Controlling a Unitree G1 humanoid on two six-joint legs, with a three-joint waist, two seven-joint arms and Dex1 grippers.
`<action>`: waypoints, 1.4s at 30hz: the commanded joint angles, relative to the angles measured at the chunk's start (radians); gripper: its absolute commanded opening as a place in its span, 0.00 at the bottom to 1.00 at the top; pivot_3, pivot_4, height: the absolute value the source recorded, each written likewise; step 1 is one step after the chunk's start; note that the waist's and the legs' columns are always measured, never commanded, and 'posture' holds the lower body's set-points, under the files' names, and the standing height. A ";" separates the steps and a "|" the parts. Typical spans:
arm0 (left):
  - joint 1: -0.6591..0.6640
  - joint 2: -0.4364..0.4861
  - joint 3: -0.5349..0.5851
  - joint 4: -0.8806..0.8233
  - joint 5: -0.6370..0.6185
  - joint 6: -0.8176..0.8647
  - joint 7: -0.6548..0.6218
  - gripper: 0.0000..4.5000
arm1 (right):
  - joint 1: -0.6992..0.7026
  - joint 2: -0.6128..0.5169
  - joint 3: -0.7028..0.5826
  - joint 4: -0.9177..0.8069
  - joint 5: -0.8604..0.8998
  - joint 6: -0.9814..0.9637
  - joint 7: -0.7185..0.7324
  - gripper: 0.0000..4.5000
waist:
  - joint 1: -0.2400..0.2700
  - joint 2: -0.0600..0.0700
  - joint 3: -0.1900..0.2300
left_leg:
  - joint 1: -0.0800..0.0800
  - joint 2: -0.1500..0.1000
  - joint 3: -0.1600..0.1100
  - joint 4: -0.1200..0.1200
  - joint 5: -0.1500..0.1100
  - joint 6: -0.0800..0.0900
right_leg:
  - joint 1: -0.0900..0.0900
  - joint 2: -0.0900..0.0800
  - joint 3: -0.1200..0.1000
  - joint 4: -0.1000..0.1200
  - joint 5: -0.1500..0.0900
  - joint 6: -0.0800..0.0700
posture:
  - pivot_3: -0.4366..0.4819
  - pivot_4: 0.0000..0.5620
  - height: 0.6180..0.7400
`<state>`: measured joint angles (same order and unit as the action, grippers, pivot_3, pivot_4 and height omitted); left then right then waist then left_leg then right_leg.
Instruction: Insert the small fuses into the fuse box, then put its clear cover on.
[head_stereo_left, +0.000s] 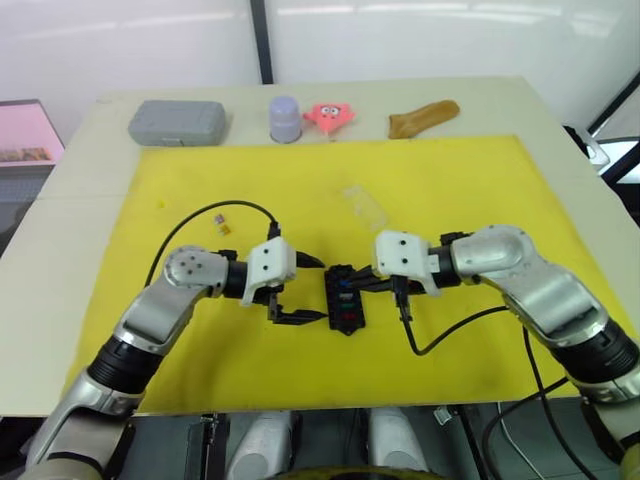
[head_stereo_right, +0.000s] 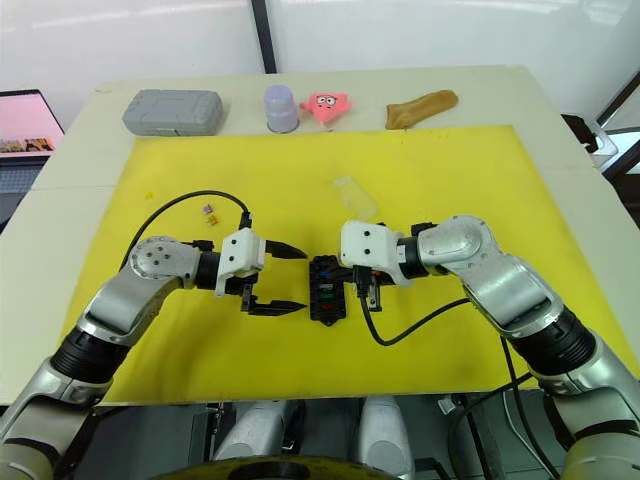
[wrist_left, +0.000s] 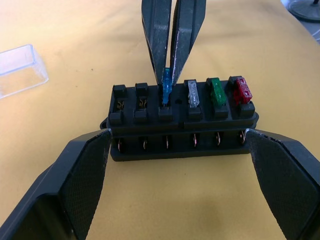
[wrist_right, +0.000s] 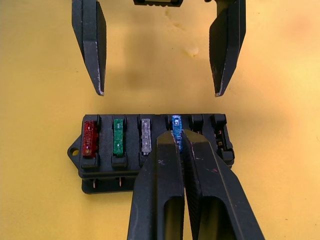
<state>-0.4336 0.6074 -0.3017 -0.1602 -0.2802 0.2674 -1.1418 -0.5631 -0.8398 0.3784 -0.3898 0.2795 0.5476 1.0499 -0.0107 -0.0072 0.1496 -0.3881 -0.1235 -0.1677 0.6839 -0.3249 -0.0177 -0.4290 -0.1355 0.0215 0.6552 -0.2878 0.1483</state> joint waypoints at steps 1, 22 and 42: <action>-0.011 -0.005 0.012 -0.026 0.004 -0.018 -0.001 0.99 | -0.009 0.013 -0.032 -0.014 -0.006 -0.007 0.008 0.00 | -0.001 0.000 0.000 | 0.000 0.000 0.000 0.000 0.000 0.000 | 0.000 0.000 0.000 0.000 0.000 0.000 | 0.48 0.27 1.00; -0.007 -0.032 0.004 -0.004 0.040 -0.048 -0.008 0.99 | -0.014 0.034 -0.026 0.034 -0.045 -0.015 0.046 0.00 | 0.000 0.000 0.000 | 0.000 0.000 0.000 0.000 0.000 0.000 | 0.000 0.000 0.000 0.000 0.000 0.000 | 0.48 0.27 1.00; -0.014 -0.031 0.004 0.009 0.054 -0.060 -0.021 0.99 | -0.064 0.049 0.002 0.091 -0.091 -0.035 0.113 0.00 | -0.001 0.000 0.000 | 0.000 0.000 0.000 0.000 0.000 0.000 | 0.000 0.000 0.000 0.000 0.000 0.000 | 0.48 0.27 1.00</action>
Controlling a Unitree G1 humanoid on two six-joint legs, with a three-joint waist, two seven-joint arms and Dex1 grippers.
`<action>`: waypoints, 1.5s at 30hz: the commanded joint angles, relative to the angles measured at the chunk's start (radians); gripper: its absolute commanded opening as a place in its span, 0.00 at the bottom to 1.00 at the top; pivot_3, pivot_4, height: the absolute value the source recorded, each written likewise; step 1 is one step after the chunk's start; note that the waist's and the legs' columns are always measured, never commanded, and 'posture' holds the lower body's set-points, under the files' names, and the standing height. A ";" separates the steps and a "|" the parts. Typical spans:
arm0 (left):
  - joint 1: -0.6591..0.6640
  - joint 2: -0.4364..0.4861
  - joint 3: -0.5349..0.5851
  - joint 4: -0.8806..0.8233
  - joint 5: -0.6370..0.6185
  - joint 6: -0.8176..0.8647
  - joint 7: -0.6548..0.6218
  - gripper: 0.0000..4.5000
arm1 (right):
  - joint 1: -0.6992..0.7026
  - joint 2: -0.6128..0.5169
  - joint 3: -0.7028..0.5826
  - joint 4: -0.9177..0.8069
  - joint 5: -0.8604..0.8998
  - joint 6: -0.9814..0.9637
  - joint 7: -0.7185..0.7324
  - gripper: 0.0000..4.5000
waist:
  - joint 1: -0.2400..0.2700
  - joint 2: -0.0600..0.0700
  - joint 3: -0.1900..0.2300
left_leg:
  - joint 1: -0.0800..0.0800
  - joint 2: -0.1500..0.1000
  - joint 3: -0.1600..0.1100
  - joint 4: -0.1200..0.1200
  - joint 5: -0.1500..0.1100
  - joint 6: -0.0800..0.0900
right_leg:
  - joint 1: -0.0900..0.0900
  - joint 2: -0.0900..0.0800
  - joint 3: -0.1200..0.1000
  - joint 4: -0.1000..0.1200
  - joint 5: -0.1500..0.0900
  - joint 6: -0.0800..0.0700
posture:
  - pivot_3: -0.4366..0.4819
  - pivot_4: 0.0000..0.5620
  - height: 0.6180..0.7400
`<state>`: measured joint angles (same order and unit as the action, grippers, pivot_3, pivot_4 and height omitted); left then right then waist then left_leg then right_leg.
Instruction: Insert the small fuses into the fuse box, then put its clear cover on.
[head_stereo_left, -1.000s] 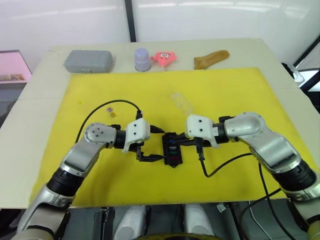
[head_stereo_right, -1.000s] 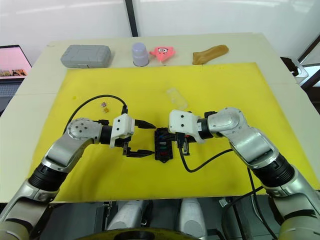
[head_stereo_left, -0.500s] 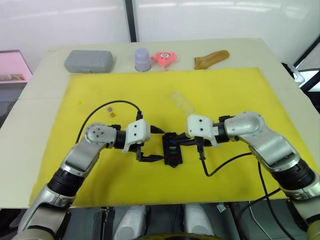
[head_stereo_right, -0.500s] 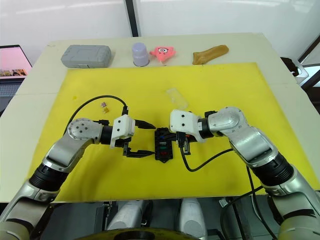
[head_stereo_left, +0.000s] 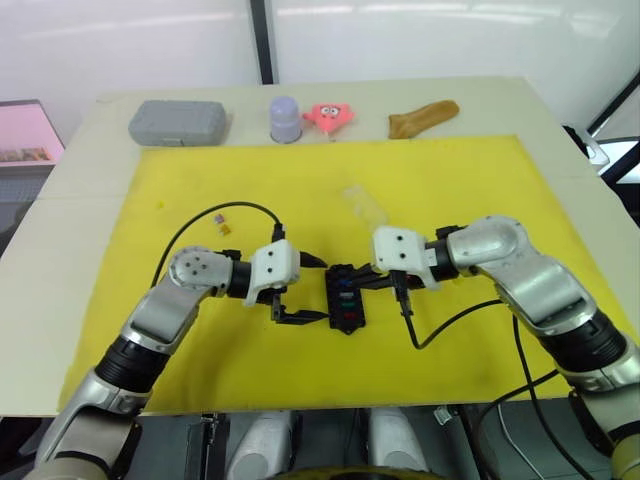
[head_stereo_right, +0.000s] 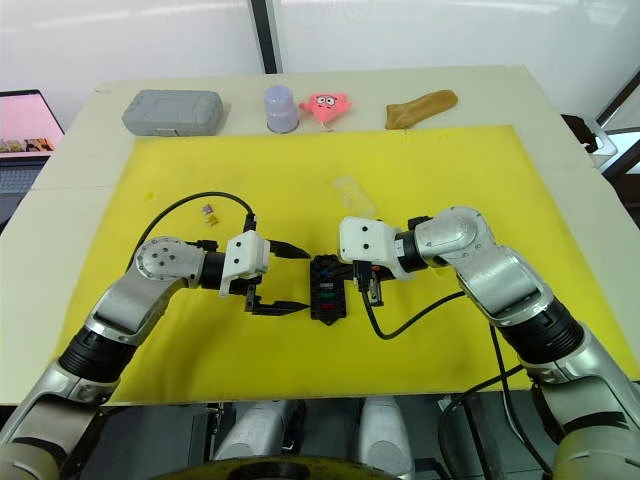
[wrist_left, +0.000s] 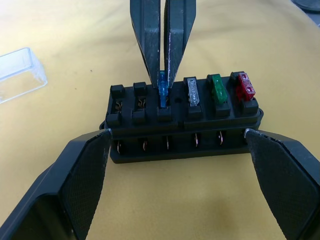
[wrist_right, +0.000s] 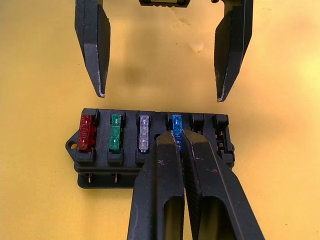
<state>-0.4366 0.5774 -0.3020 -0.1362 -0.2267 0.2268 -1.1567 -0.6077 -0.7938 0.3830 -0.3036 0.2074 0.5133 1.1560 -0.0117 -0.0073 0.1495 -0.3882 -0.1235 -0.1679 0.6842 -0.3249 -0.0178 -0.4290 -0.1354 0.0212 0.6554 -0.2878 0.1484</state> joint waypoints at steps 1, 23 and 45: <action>-0.012 0.000 0.005 -0.014 0.001 -0.020 -0.006 0.99 | -0.021 0.004 -0.004 0.005 -0.018 0.002 0.009 0.00 | 0.000 0.000 0.000 | 0.000 0.000 0.000 0.000 0.000 0.000 | 0.000 0.000 0.000 0.000 0.000 0.000 | 0.48 0.27 1.00; -0.002 -0.007 -0.005 -0.008 0.022 -0.047 -0.003 0.99 | -0.086 -0.009 0.040 -0.066 -0.049 0.090 0.068 0.00 | -0.001 0.000 0.000 | 0.000 0.000 0.000 0.000 0.000 0.000 | 0.000 0.000 0.000 0.000 0.000 0.000 | 0.48 0.27 1.00; 0.010 -0.027 -0.010 0.004 0.045 -0.078 0.009 0.99 | -0.128 -0.014 0.082 -0.054 -0.102 0.150 0.077 0.00 | 0.001 0.000 0.000 | 0.000 0.000 0.000 0.000 0.000 0.000 | 0.000 0.000 0.000 0.000 0.000 0.000 | 0.48 0.27 1.00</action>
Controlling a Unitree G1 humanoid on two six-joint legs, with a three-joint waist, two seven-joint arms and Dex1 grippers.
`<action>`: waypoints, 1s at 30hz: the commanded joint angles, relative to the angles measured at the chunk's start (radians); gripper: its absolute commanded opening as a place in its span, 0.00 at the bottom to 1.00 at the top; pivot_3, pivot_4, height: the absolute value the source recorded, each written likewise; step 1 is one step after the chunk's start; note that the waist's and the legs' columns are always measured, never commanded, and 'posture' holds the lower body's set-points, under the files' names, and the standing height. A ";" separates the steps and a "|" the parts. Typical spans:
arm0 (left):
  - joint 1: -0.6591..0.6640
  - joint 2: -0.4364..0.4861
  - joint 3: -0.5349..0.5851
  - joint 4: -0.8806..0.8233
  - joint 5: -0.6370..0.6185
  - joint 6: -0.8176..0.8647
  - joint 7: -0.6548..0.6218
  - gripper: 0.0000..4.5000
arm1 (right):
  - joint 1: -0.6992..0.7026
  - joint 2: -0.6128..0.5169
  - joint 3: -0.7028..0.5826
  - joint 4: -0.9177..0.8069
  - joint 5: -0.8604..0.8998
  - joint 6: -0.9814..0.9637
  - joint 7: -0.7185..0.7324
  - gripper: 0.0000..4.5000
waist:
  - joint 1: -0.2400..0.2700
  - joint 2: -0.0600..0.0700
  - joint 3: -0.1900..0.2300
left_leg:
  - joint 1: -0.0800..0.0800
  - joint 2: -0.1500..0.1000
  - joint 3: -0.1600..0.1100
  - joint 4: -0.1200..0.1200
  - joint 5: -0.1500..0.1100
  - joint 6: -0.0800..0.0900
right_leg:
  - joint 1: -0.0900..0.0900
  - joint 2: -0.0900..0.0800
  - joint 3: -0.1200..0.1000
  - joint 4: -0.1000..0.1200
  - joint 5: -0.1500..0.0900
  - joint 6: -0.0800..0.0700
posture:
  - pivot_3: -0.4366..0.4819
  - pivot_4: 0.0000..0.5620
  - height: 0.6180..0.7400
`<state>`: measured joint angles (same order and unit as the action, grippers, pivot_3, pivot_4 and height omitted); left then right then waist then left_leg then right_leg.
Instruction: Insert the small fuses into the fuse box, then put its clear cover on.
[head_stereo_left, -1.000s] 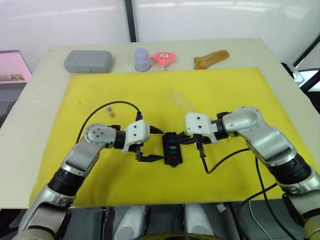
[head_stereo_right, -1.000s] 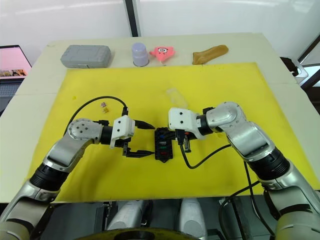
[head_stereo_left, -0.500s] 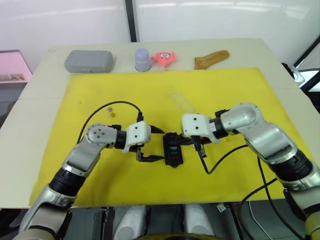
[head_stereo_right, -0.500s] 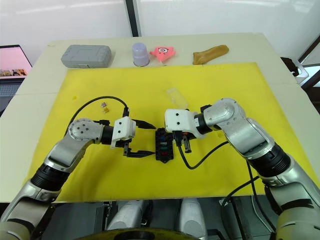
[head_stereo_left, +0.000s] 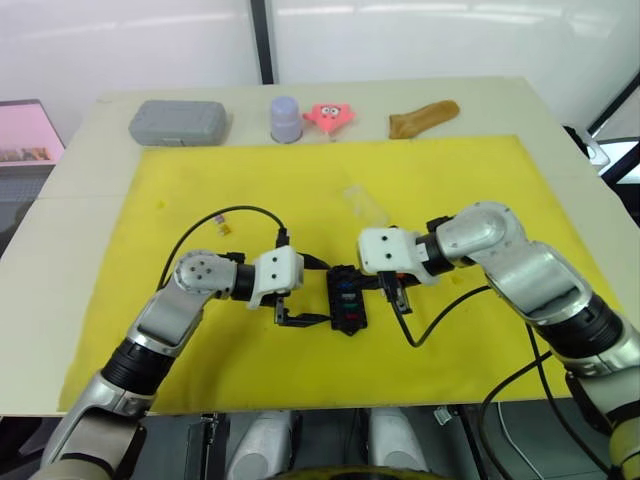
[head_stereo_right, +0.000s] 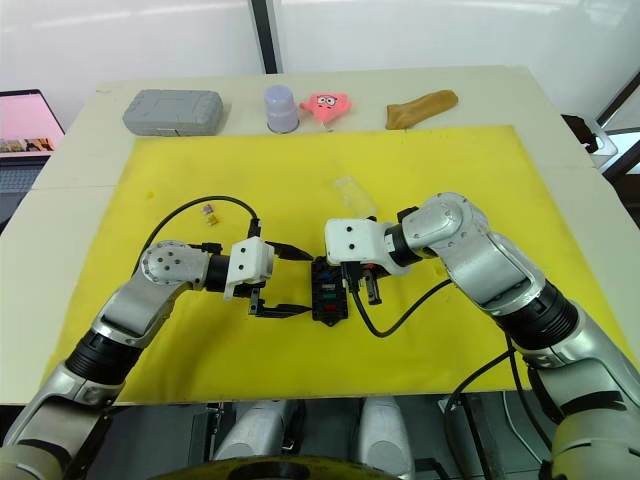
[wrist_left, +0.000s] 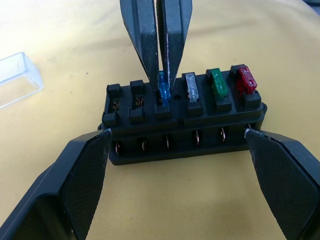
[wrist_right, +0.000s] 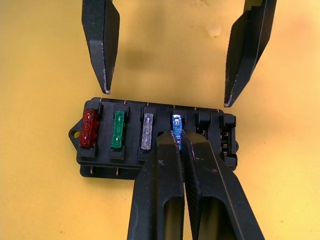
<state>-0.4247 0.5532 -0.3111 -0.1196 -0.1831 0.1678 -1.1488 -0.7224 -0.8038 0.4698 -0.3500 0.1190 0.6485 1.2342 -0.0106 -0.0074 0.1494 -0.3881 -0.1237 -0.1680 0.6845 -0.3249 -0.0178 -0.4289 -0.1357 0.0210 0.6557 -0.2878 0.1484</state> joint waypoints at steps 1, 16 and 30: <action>-0.005 -0.003 0.000 -0.013 0.001 -0.017 0.001 0.99 | -0.013 -0.001 -0.007 -0.004 -0.011 0.025 -0.005 0.00 | 0.000 0.000 0.000 | 0.000 0.000 0.000 0.000 0.000 0.000 | 0.000 0.000 0.000 0.000 0.000 0.000 | 0.48 0.27 1.00; -0.019 0.001 0.006 -0.012 -0.007 -0.008 -0.015 0.99 | -0.047 -0.007 -0.051 -0.038 0.062 0.118 -0.009 0.00 | -0.001 0.000 0.000 | 0.000 0.000 0.000 0.000 0.000 0.000 | 0.000 0.000 0.000 0.000 0.000 0.000 | 0.48 0.27 1.00; -0.016 0.004 0.011 -0.019 -0.016 0.004 -0.017 0.99 | -0.018 0.000 -0.041 -0.030 0.065 0.114 -0.033 0.00 | -0.001 0.000 0.000 | 0.000 0.000 0.000 0.000 0.000 0.000 | 0.000 0.000 0.000 0.000 0.000 0.000 | 0.48 0.27 1.00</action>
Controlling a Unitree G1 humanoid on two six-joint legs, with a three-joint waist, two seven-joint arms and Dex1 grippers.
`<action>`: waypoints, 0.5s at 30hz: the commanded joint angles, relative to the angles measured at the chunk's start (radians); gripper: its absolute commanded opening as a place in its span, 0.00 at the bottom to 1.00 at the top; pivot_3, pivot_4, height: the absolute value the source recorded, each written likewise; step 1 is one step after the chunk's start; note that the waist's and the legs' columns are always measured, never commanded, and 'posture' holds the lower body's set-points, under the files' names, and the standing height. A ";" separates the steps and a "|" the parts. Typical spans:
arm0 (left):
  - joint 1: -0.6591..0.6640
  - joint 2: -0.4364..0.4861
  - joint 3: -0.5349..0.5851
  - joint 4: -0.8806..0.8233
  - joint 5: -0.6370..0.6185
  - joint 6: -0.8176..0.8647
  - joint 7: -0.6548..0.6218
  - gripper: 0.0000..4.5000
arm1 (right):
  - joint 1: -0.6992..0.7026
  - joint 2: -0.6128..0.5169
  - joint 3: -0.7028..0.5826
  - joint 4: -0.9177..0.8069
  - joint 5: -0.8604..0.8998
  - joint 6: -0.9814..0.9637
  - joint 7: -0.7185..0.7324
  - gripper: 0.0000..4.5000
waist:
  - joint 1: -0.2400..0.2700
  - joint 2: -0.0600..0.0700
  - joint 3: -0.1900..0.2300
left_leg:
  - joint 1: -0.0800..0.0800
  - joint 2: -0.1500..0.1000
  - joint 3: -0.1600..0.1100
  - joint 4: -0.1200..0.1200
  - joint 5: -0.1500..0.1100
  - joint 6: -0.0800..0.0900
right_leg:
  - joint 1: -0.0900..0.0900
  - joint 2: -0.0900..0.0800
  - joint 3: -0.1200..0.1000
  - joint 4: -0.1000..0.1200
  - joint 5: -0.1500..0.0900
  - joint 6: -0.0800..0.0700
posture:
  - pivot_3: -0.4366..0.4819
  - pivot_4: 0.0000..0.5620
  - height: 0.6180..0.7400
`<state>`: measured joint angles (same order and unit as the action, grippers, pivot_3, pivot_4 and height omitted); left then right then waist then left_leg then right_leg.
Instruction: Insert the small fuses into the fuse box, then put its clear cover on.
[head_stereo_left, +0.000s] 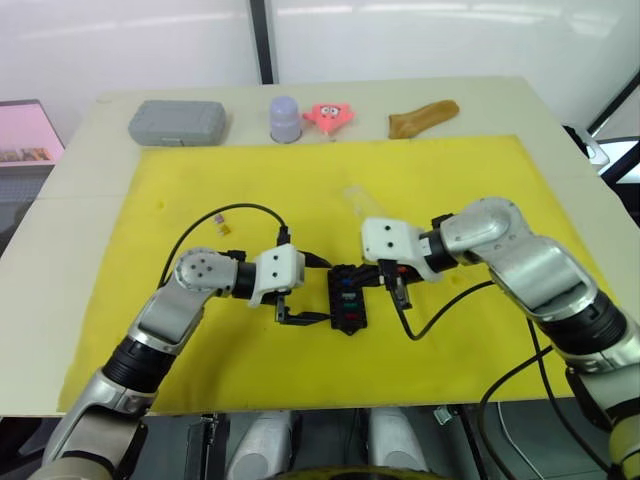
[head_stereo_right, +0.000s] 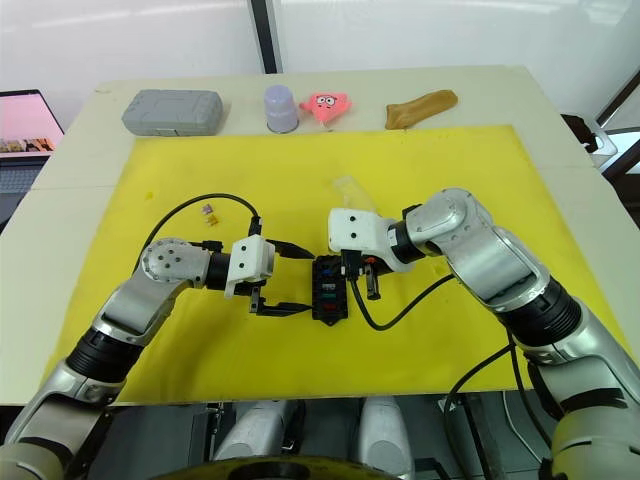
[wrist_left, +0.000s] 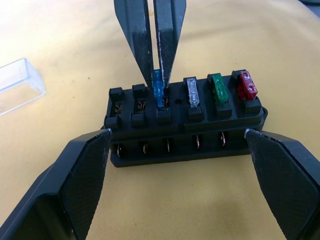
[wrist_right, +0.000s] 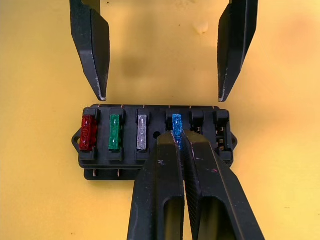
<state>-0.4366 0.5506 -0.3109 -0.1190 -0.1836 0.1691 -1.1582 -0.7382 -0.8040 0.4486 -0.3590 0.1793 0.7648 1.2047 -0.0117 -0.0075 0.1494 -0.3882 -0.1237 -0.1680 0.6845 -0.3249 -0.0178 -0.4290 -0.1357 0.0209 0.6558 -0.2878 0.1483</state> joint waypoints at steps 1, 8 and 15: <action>-0.003 0.007 0.013 -0.022 -0.020 0.008 -0.009 0.99 | -0.002 0.001 -0.020 -0.022 0.008 0.001 -0.004 0.00 | 0.000 0.000 0.000 | 0.000 0.000 0.000 0.000 0.000 0.000 | 0.000 0.000 0.000 0.000 0.000 0.000 | 0.48 0.27 1.00; 0.002 0.029 0.021 -0.042 -0.051 0.047 -0.034 0.99 | 0.000 0.004 -0.011 -0.010 -0.005 -0.012 -0.014 0.00 | 0.000 0.000 0.000 | 0.000 0.000 0.000 0.000 0.000 0.000 | 0.000 0.000 0.000 0.000 0.000 0.000 | 0.48 0.27 1.00; 0.002 0.030 0.013 -0.041 -0.054 0.058 -0.032 0.99 | 0.009 0.005 -0.009 -0.020 0.002 -0.006 -0.016 0.00 | 0.000 0.000 0.000 | 0.000 0.000 0.000 0.000 0.000 0.000 | 0.000 0.000 0.000 0.000 0.000 0.000 | 0.48 0.27 1.00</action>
<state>-0.4351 0.5781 -0.3082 -0.1264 -0.2275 0.2307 -1.1908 -0.7307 -0.8031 0.4491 -0.3599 0.1802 0.7554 1.1946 -0.0121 -0.0075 0.1494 -0.3882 -0.1237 -0.1680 0.6845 -0.3249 -0.0178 -0.4290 -0.1357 0.0209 0.6558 -0.2878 0.1483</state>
